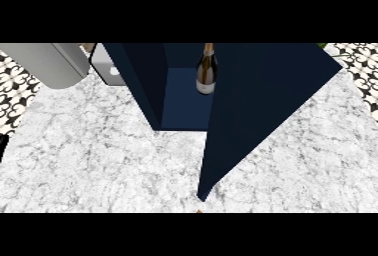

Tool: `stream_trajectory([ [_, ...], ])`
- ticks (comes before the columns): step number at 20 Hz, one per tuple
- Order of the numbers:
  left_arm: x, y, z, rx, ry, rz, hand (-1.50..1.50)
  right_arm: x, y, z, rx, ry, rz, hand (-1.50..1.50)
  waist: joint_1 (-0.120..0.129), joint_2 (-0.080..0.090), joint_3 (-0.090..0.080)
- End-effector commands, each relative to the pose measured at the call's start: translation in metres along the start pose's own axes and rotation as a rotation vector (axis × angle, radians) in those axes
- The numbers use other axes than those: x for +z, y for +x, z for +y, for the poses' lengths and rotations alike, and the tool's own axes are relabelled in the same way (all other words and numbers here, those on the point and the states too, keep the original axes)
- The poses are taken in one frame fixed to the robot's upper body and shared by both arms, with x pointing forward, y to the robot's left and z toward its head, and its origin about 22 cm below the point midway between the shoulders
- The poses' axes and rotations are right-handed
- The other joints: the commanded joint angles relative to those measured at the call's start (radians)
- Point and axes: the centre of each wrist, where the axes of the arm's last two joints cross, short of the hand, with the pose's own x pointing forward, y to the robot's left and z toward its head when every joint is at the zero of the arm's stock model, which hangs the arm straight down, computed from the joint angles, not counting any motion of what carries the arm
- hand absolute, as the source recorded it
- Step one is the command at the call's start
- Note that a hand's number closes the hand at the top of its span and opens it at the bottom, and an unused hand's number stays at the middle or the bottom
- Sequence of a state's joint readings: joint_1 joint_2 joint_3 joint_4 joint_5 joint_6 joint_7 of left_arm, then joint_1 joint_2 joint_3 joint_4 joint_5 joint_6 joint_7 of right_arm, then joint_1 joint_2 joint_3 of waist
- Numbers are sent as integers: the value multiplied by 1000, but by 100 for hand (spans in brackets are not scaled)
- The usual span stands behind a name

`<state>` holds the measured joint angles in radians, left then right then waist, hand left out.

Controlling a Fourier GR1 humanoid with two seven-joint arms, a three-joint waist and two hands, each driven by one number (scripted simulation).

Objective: Pick up the wine, place it into the cabinet and close the cabinet

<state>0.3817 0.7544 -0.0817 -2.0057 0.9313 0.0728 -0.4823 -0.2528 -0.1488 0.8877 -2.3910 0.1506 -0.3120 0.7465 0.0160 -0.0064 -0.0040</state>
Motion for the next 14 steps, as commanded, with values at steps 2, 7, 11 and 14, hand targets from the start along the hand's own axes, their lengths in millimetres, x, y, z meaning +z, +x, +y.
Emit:
stream_trajectory([
  [2,-5,5,-6,36,-37,-4,-150,-45,9,25,-36,51,-67,150,23,7,0],
  [7,-19,-3,1,47,-6,1,-150,-64,18,25,-70,88,-61,150,21,12,-1],
  [11,-19,0,-7,52,-17,6,-150,-93,26,24,-58,71,-66,150,39,11,0],
  [14,-27,2,-7,38,-19,-11,-150,-129,39,21,-56,34,-83,150,36,11,1],
])
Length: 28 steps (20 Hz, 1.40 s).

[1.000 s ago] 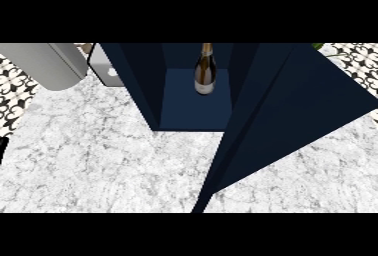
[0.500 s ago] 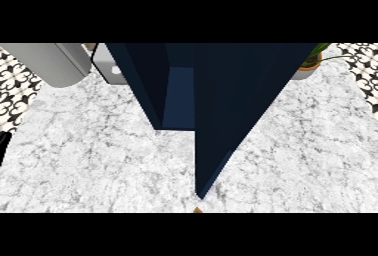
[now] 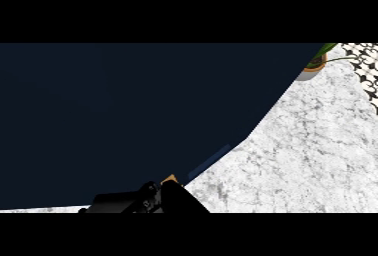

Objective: Pick up the wine, place it into the cabinet and close the cabinet

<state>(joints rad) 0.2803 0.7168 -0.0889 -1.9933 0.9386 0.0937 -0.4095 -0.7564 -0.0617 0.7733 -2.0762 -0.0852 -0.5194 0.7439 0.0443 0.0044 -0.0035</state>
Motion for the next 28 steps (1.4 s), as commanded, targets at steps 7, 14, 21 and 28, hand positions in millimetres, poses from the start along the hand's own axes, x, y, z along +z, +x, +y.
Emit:
stream_trajectory([
  [7,-11,-13,2,8,27,-4,-150,-113,27,-2,133,-85,-61,150,-15,-1,1],
  [14,-6,-8,0,-1,47,-9,-150,-158,12,-60,196,-165,-17,150,-23,0,3],
  [21,-7,-17,2,-14,17,-2,-150,-175,-13,-98,189,-193,26,150,-29,-1,3],
  [28,-12,-10,-11,-31,11,-6,-150,-181,-24,-137,217,-239,11,150,-17,6,3],
])
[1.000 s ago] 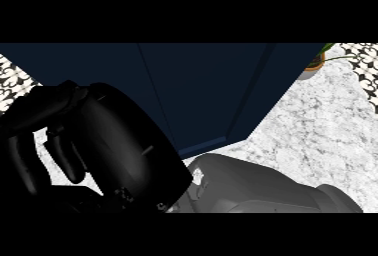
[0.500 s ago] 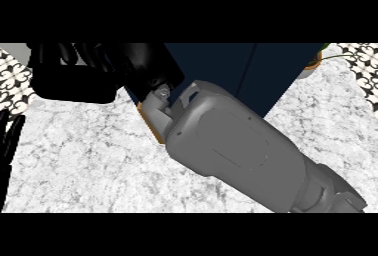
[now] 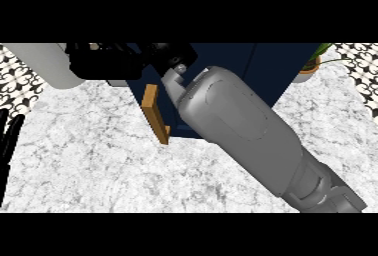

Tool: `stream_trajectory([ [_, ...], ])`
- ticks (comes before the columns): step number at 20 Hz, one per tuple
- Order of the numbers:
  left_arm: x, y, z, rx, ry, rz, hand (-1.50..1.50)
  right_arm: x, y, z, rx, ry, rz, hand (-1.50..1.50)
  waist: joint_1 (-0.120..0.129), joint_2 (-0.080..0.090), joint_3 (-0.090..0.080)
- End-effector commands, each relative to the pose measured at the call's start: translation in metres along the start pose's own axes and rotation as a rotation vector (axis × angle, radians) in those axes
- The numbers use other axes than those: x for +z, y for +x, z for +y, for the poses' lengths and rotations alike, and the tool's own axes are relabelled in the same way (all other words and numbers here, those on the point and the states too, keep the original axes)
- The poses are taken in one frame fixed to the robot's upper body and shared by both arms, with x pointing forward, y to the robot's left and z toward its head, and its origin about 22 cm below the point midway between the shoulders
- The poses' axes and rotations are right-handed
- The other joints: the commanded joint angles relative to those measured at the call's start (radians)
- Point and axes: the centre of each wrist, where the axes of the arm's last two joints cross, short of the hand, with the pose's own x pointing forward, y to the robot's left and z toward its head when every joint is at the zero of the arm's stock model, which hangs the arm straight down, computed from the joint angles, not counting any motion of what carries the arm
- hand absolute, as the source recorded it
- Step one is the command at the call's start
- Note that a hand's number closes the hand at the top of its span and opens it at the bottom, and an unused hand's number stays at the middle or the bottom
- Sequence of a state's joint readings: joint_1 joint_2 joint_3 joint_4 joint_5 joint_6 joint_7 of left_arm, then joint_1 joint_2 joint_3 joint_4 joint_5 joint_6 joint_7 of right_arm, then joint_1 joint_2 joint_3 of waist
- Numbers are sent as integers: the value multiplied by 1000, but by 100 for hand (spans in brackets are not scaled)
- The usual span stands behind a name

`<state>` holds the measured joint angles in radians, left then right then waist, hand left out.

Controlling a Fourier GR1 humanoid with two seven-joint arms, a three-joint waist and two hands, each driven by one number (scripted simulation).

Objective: Pick up the wine, place it into the cabinet and close the cabinet

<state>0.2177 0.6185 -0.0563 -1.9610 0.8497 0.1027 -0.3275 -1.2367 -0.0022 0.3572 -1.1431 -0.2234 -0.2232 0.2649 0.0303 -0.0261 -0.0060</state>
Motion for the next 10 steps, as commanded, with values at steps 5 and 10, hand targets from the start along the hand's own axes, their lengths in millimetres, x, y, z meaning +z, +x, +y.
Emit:
stream_trajectory([
  [5,0,-4,-13,15,-22,-5,-150,-5,-46,-60,140,-138,70,150,1,41,5],
  [10,-9,-1,-4,1,-1,0,-150,-2,-50,-65,136,-144,85,150,-5,40,5],
])
